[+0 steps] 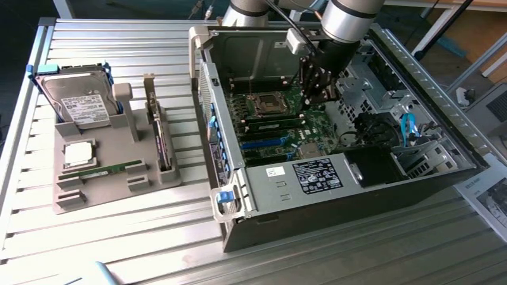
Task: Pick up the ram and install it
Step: 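Press down the ram until it locks into place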
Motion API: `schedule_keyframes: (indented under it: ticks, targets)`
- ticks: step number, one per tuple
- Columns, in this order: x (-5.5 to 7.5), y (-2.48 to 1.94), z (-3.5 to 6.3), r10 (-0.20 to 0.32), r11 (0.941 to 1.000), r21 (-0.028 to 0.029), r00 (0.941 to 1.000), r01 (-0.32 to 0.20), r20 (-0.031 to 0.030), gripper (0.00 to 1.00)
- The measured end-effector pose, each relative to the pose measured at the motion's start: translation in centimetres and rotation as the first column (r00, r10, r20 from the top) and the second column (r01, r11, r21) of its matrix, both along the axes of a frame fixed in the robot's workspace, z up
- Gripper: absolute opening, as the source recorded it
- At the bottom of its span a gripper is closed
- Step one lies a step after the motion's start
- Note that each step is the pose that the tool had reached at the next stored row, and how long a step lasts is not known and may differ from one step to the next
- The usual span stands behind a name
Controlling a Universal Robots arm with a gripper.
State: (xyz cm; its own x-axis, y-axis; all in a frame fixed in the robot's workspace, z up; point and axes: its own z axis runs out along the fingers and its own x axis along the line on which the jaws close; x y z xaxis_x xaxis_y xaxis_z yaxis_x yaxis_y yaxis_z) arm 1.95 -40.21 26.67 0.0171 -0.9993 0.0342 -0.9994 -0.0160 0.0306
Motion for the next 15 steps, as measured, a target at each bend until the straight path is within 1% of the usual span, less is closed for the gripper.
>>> schedule_keyframes:
  ticks: [2, 3, 4, 5, 7, 8, 10, 11, 12, 14, 15]
  targets:
    - [0.00, 0.00, 0.00, 0.000, 1.0000, 0.0000, 1.0000, 0.000, 0.0000, 0.10]
    - [0.00, 0.00, 0.00, -0.008, 1.0000, 0.0000, 1.0000, 0.008, -0.0001, 0.10]
    - [0.00, 0.00, 0.00, -0.043, 0.9991, 0.0000, 0.9991, 0.043, 0.0000, 0.10]
    - [0.00, 0.00, 0.00, -0.089, 0.9960, -0.0001, 0.9960, 0.089, 0.0000, 0.10]
    - [0.00, 0.00, -0.01, -0.138, 0.9904, 0.0000, 0.9904, 0.138, 0.0000, 0.10]
    - [0.00, 0.00, -0.02, -0.175, 0.9845, 0.0000, 0.9845, 0.175, 0.0000, 0.10]
    - [0.00, 0.00, -0.02, -0.208, 0.9782, 0.0000, 0.9782, 0.208, 0.0000, 0.10]
    - [0.00, 0.00, -0.03, -0.232, 0.9726, 0.0000, 0.9726, 0.232, 0.0000, 0.10]
    - [0.00, 0.00, -0.04, -0.267, 0.9638, 0.0000, 0.9638, 0.267, 0.0000, 0.10]
    - [0.00, 0.00, -0.07, -0.327, 0.9450, -0.0001, 0.9450, 0.327, 0.0000, 0.10]
    - [0.00, 0.00, -0.09, -0.359, 0.9335, -0.0001, 0.9335, 0.359, 0.0000, 0.10]
